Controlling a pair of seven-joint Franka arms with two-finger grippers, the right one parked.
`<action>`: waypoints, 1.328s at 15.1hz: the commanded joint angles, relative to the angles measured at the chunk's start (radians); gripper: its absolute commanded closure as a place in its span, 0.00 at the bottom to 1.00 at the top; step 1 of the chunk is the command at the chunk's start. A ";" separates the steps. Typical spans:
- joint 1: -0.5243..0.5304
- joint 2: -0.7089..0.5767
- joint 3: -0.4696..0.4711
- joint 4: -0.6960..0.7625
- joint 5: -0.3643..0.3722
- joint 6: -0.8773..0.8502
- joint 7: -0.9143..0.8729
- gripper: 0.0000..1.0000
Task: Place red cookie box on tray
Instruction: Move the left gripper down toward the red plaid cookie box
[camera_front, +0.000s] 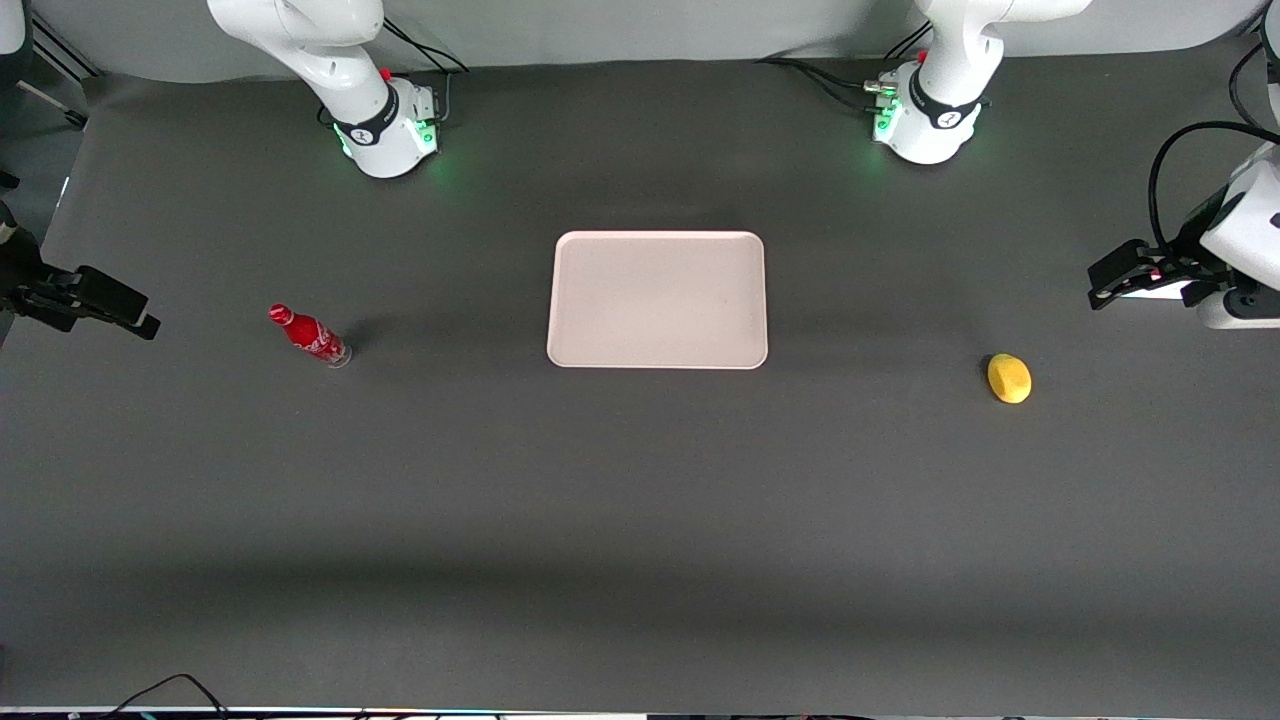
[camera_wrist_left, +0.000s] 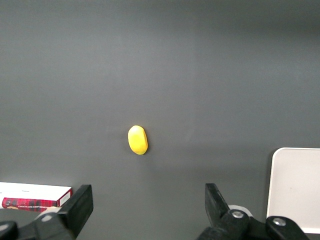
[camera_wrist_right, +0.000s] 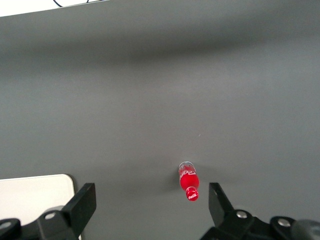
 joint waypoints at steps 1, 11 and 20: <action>0.000 0.012 0.001 0.027 0.002 -0.006 0.012 0.00; 0.000 0.027 0.001 0.033 0.013 -0.020 -0.004 0.00; 0.000 0.032 0.001 0.032 0.020 -0.114 0.273 0.00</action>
